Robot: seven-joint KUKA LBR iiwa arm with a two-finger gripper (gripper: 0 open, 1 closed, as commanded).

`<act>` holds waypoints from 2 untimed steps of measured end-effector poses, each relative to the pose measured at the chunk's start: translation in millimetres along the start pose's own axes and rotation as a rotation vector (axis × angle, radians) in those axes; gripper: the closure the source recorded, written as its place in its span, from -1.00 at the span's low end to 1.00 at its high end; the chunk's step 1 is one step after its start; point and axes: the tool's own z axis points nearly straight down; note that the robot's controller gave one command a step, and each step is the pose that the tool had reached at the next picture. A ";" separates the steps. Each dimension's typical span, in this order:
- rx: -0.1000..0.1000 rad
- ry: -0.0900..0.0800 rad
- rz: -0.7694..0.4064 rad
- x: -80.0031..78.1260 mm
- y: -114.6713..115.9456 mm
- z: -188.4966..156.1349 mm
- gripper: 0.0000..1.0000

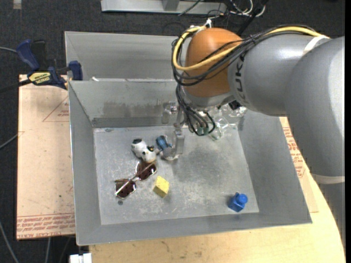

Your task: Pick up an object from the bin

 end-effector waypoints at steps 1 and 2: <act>0.001 0.008 -0.048 2.9 -5.1 8.9 -1.00; 0.000 0.003 0.087 18.0 -9.3 3.8 -1.00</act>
Offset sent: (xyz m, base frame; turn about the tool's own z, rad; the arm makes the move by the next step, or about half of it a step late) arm -0.0220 -0.0113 -0.0057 0.0966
